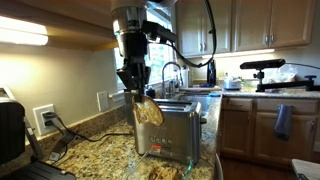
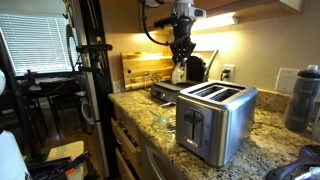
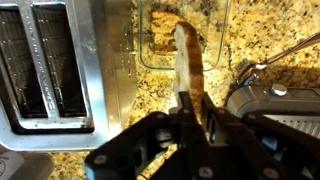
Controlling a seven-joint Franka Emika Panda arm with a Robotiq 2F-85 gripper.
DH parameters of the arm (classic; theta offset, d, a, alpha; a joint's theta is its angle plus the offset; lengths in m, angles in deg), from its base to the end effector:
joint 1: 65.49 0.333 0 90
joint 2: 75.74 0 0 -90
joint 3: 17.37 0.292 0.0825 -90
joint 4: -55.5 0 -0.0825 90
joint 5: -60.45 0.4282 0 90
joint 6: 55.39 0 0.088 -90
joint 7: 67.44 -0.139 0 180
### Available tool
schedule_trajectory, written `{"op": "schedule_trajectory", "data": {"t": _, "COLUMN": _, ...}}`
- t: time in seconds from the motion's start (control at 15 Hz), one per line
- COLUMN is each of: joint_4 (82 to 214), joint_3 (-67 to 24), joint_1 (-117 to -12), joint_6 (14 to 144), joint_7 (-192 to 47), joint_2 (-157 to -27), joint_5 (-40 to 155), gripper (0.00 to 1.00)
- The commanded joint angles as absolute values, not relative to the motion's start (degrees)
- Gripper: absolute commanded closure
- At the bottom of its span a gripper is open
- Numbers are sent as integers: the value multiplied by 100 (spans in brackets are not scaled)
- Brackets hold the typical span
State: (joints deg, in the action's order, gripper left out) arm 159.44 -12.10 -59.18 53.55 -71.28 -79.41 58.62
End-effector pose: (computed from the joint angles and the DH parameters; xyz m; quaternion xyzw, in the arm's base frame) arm 0.6134 0.1216 0.4315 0.9972 0.0723 0.0133 0.0105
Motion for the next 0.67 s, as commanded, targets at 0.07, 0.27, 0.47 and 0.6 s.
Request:
{"op": "schedule_trajectory", "data": {"t": 0.07, "joint_4": 16050, "joint_3": -1339, "joint_1": -6086, "joint_6": 5053, "joint_7": -6909, "joint_2": -7576, "joint_5": 5713, "gripper": 94}}
{"op": "schedule_trajectory", "data": {"t": 0.27, "joint_4": 16060, "joint_3": -1414, "joint_1": -6184, "joint_6": 5073, "joint_7": -6900, "joint_2": -7527, "joint_5": 5564, "gripper": 94}}
{"op": "schedule_trajectory", "data": {"t": 0.47, "joint_4": 15996, "joint_3": -1484, "joint_1": -6267, "joint_6": 4983, "joint_7": -6887, "joint_2": -7486, "joint_5": 5484, "gripper": 94}}
{"op": "schedule_trajectory", "data": {"t": 0.6, "joint_4": 15984, "joint_3": -1528, "joint_1": -6313, "joint_6": 4967, "joint_7": -6875, "joint_2": -7458, "joint_5": 5437, "gripper": 94}}
